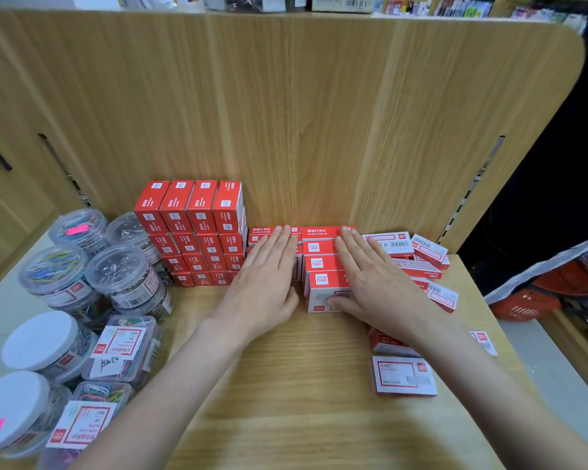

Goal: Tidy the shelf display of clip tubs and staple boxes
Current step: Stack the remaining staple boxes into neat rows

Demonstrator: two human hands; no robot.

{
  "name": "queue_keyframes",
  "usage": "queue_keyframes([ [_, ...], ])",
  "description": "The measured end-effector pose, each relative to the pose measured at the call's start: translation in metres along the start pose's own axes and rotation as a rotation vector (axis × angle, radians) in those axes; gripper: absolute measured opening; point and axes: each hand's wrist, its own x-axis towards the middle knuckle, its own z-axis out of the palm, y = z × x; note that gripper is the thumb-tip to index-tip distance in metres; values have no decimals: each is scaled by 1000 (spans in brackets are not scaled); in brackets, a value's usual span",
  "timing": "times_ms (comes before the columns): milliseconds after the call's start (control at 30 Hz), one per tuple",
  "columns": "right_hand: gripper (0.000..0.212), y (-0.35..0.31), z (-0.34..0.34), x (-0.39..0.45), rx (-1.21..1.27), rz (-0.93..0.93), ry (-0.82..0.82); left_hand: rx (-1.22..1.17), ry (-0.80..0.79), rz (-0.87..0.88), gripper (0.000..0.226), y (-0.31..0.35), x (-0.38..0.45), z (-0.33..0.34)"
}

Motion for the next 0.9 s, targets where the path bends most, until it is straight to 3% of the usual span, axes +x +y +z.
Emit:
queue_keyframes([
  [133, 91, -1, 0, 1, 19, 18, -10, 54, 10, 12, 77, -1, -1, 1],
  [267, 93, -2, -2, 3, 20, 17, -16, 52, 67, 3, 56, -2, 0, 5],
  [467, 98, 1, 7, 2, -71, 30, 36, -100, 221, -64, 49, -6, 7, 12],
  [900, 98, -2, 6, 6, -77, 63, 38, -111, 171, -51, 44, -7, 5, 12],
])
